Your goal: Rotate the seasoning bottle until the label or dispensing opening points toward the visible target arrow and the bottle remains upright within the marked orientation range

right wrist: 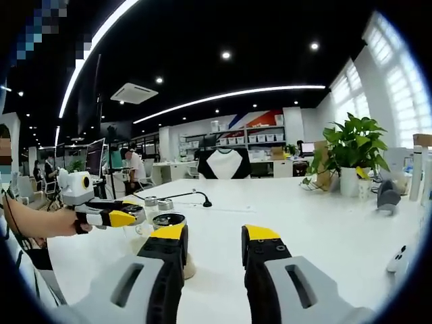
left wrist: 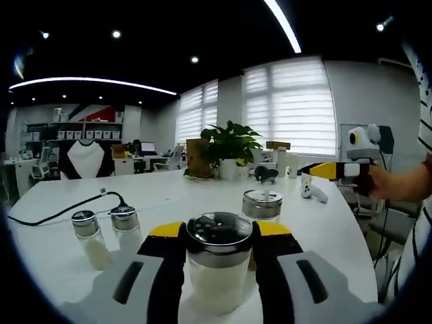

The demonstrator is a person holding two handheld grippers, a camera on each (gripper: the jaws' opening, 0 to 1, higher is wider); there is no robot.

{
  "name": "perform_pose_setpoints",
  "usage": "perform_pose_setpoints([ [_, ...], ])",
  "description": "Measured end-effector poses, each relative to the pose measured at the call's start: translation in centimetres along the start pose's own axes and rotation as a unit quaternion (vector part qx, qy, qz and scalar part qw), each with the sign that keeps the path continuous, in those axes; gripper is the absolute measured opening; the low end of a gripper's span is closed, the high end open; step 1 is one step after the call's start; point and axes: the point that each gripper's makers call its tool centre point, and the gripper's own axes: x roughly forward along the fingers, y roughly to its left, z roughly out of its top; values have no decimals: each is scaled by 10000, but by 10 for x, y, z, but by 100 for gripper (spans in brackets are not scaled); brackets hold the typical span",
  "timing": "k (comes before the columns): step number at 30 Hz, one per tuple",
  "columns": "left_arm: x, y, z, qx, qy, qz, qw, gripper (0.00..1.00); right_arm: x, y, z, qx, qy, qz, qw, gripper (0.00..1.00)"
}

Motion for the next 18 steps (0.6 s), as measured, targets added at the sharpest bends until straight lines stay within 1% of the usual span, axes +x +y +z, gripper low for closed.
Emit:
perform_pose_setpoints([
  [2,0,1,0,34,-12,87,10000,41,0,0,3,-18,-17,-11,10000,31],
  [4,-1,2,0,29,-8,158,9999,41,1,0,9,17,-166,-42,9999,31],
  [5,-1,3,0,29,5,195,9998,41,1,0,9,25,-178,-47,9998,31],
  [7,-1,5,0,-101,27,372,9993,41,1,1,9,55,-198,-56,9998,31],
  [8,-1,6,0,-99,-9,490,9987,41,1,2,9,38,-214,-29,9998,31],
  [10,-1,5,0,-57,-20,556,9984,41,0,3,6,0,-147,14,9999,31],
  [13,-2,6,0,-5,-85,608,9981,41,1,-2,3,7,-93,-14,10000,31],
  [15,-1,8,1,-33,-73,638,9979,41,1,-6,4,63,-110,-82,9999,31],
  [17,0,9,1,-111,-22,610,9981,41,1,-6,6,116,-177,-107,9997,31],
  [18,0,7,1,-9,76,506,9987,41,0,-6,6,128,-185,-108,9997,32],
])
